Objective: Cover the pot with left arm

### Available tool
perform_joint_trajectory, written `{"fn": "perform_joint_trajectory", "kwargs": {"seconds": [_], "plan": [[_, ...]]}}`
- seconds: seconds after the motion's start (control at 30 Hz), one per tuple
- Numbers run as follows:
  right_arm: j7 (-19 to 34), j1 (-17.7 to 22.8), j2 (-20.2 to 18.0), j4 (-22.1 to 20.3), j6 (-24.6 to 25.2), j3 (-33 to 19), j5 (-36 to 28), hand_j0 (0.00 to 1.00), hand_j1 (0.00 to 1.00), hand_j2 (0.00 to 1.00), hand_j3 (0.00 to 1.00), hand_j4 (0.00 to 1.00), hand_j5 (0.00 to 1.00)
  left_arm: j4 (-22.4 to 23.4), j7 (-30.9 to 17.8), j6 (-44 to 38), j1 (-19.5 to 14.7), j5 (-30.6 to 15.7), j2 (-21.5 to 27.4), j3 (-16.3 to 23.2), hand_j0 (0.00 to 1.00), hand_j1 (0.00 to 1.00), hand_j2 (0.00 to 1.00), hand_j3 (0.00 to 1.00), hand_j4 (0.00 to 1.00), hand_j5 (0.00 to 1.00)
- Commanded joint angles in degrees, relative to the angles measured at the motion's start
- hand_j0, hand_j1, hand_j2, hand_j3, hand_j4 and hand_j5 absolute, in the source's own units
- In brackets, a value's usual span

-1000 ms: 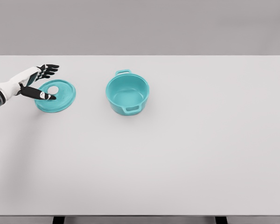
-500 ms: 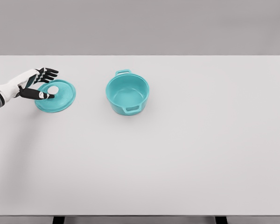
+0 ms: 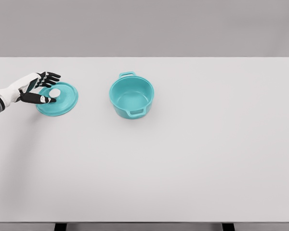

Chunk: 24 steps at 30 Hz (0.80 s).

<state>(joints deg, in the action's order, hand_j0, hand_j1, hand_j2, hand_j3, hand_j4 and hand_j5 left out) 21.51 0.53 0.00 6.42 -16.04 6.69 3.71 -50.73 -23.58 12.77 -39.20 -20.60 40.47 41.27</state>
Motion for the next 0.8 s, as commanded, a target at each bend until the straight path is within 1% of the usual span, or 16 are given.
{"fn": "perform_joint_trajectory", "kwargs": {"seconds": [0.0,0.33,0.43,0.57,0.63,0.77], "plan": [[0.02,0.0,0.0,0.0,-0.04,-0.01,0.07,1.0,1.0,1.0,1.0,1.0,1.0,0.01,0.03,-0.02,0.0,-0.23,0.05,-0.05,0.8,0.8,0.8,0.8,0.8,0.8],[0.02,0.0,0.0,0.09,-0.04,-0.01,0.07,1.0,1.0,1.0,1.0,1.0,1.0,0.19,0.03,0.06,0.62,-0.15,-0.04,-0.05,0.78,0.78,0.78,0.78,0.78,0.78],[0.02,0.0,0.0,0.0,-0.04,-0.01,-0.02,1.0,1.0,1.0,1.0,1.0,1.0,0.19,0.11,0.06,0.7,-0.06,-0.13,0.03,0.76,0.76,0.76,0.76,0.76,0.76],[0.02,0.0,0.0,0.0,-0.04,-0.01,-0.02,1.0,1.0,1.0,1.0,1.0,1.0,0.01,-0.06,0.24,0.88,-0.15,-0.13,0.12,0.7,0.7,0.7,0.7,0.7,0.7],[0.02,0.0,0.0,0.0,-0.04,-0.01,0.07,1.0,1.0,1.0,1.0,1.0,1.0,-0.07,-0.06,0.33,0.88,-0.06,-0.13,1.0,0.67,0.67,0.67,0.67,0.67,0.67],[0.02,0.0,0.0,0.0,-0.04,-0.01,0.07,1.0,1.0,1.0,1.0,1.0,1.0,-0.25,-0.06,0.5,0.88,-0.06,-0.13,1.18,0.64,0.64,0.64,0.64,0.64,0.64]]}}
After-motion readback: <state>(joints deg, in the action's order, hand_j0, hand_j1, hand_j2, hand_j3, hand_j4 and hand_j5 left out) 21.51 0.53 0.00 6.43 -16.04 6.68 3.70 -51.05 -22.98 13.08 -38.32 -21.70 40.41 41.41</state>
